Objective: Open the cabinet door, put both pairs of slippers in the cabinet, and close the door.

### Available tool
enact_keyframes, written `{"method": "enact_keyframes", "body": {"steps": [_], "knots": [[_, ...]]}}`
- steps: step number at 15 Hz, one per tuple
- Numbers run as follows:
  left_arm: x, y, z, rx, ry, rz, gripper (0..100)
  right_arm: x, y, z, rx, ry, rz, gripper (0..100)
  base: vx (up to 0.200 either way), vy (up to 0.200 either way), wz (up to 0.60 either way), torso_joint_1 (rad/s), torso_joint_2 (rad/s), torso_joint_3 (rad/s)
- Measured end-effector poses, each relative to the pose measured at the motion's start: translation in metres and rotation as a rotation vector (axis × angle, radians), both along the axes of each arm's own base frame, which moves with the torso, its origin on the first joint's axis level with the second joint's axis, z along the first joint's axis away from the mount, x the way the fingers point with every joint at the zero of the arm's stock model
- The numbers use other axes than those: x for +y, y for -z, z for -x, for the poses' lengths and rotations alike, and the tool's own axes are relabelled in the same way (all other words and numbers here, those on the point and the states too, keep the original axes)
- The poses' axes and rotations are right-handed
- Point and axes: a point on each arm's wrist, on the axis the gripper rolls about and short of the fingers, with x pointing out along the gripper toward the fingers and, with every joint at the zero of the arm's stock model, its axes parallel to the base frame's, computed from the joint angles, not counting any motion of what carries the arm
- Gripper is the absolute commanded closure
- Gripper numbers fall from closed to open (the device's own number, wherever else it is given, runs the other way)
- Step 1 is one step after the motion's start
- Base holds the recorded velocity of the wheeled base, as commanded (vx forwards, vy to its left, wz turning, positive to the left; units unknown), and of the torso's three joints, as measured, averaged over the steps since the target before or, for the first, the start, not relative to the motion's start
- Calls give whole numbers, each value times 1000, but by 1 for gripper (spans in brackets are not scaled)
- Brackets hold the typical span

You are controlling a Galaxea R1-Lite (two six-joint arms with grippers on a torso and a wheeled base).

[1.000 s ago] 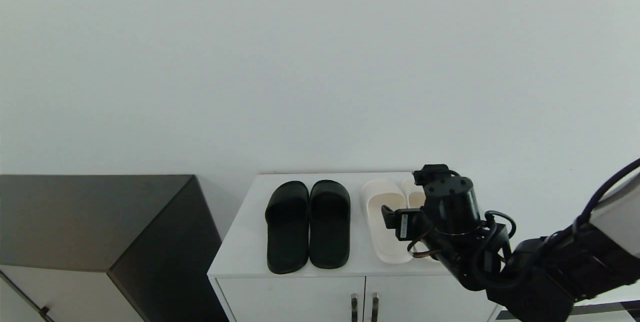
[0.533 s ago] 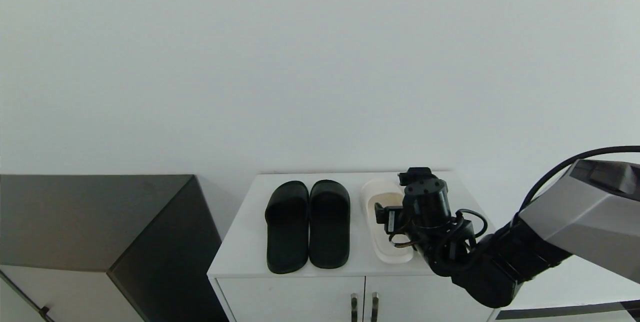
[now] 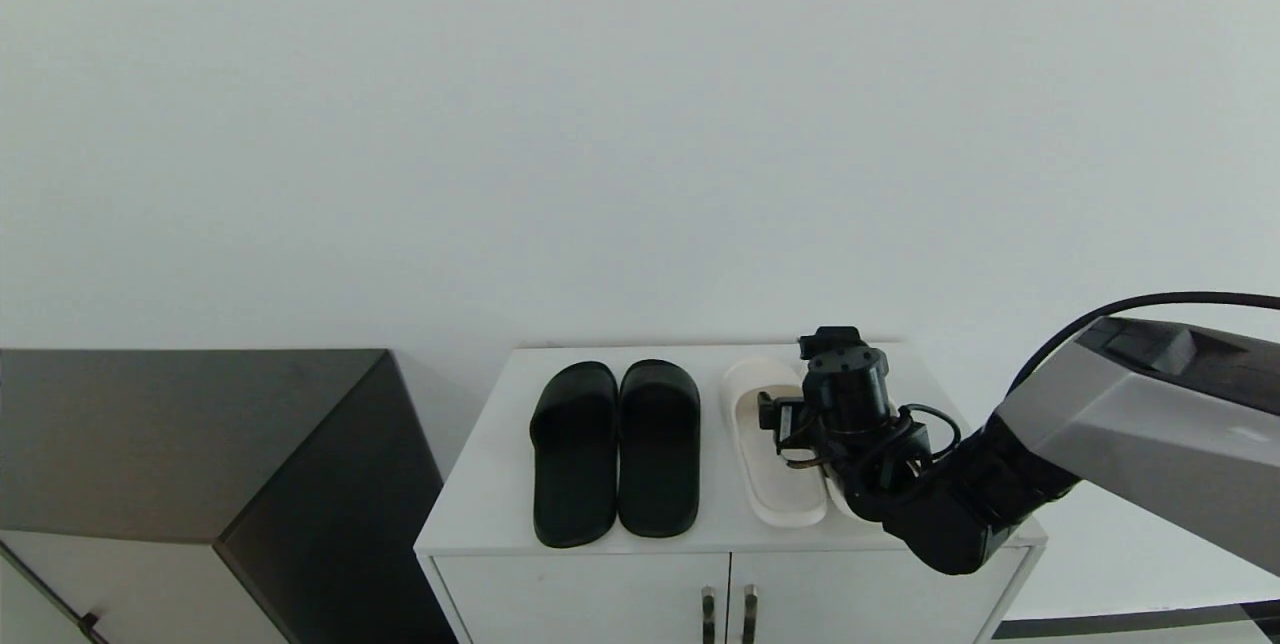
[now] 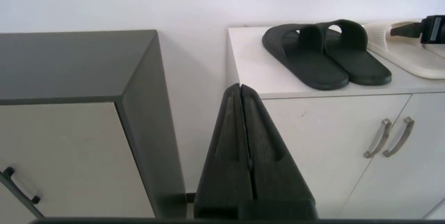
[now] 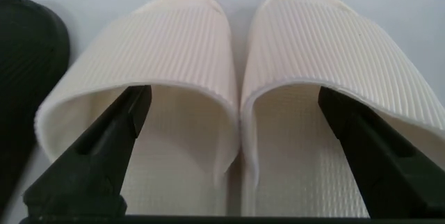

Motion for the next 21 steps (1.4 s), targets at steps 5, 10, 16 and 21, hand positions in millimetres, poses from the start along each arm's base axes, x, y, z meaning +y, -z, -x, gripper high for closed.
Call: {"method": "enact_keyframes", "body": {"steps": [5,10,16,21], "knots": [[0,0,0,0,0,4,100,-5,4,-7,1,12,18,100,0,0,0,0,0,0],[0,0,0,0,-1,4,100,-2,6,-12,-21,-12,74,100,0,0,0,0,0,0],[0,0,0,0,0,4,100,-9,-20,11,-37,-51,66,100,0,0,0,0,0,0],[0,0,0,0,2,4,100,-38,-64,86,-5,-294,14,100,0,0,0,0,0,0]]}}
